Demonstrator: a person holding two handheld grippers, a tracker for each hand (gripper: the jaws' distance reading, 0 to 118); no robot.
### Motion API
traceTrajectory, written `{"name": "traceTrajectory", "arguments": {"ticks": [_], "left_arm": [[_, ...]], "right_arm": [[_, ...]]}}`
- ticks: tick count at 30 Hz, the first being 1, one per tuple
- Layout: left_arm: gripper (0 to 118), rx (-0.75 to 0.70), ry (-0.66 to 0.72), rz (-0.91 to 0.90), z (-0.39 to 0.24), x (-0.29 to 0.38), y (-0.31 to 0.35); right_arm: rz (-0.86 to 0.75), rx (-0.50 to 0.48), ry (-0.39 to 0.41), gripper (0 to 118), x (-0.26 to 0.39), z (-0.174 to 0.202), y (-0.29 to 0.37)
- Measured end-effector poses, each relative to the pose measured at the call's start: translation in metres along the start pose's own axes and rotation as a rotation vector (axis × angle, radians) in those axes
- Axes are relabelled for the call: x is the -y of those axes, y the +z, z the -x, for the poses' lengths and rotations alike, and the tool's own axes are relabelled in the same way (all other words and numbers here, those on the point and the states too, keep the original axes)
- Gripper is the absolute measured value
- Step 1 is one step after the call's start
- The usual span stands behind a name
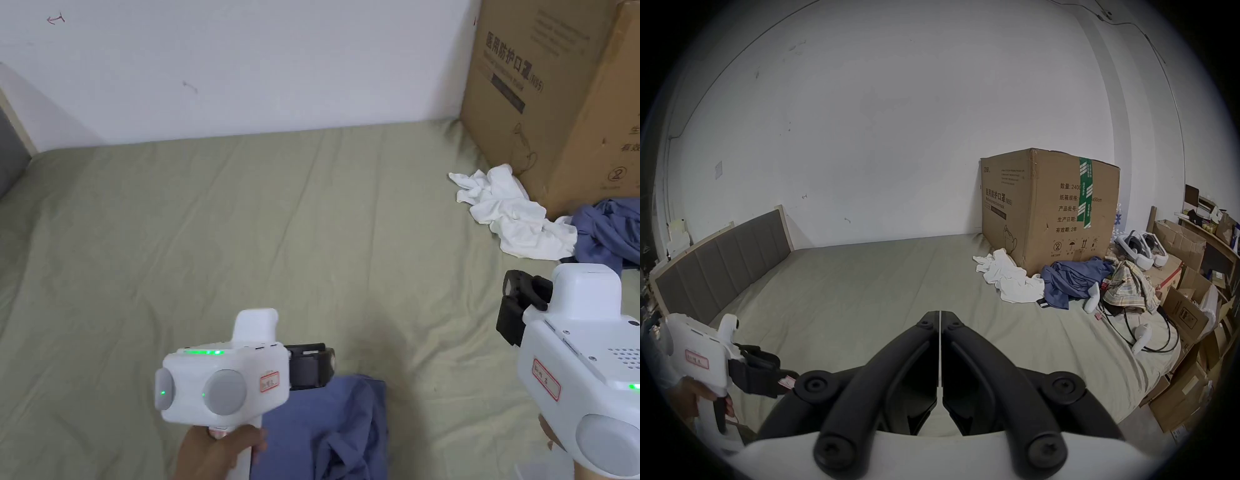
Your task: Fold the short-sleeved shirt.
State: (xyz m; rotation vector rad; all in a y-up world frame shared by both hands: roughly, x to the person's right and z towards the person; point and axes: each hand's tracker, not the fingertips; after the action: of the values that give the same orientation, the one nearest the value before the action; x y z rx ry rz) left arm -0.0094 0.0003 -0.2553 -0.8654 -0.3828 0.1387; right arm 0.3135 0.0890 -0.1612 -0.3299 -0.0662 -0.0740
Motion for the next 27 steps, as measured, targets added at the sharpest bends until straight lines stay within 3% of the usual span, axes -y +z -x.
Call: {"name": "traceTrajectory", "arguments": {"ticks": [3, 4, 5, 7, 8, 17, 27], "left_arm": [[106, -0.033, 0.015, -0.003, 0.018, 0.008, -0.002], [96, -0.041, 0.016, -0.025, 0.023, 0.014, -0.004], [77, -0.041, 0.01, -0.039, 0.026, 0.02, -0.004], [17, -0.051, -0.006, -0.081, 0.03, 0.032, -0.008], [10, -0.049, -0.007, -0.074, 0.032, 0.036, -0.011], [7, -0.009, -0.028, 0.049, 0.014, 0.08, -0.047], [7, 0.05, -0.154, 0.119, -0.061, 0.107, -0.077]], "right_arm": [[0.002, -0.009, 0.005, 3, 0.0, 0.003, 0.0], [0.002, -0.012, 0.007, 3, 0.0, 0.004, -0.001], [0.003, -0.014, 0.009, 3, 0.0, 0.004, -0.001], [0.004, -0.017, 0.013, 3, 0.0, 0.005, 0.0], [0.004, -0.018, 0.014, 3, 0.0, 0.006, 0.0], [0.007, -0.006, 0.017, 3, -0.001, 0.0, 0.001], [0.022, 0.022, 0.013, 3, 0.004, -0.013, 0.003]]}}
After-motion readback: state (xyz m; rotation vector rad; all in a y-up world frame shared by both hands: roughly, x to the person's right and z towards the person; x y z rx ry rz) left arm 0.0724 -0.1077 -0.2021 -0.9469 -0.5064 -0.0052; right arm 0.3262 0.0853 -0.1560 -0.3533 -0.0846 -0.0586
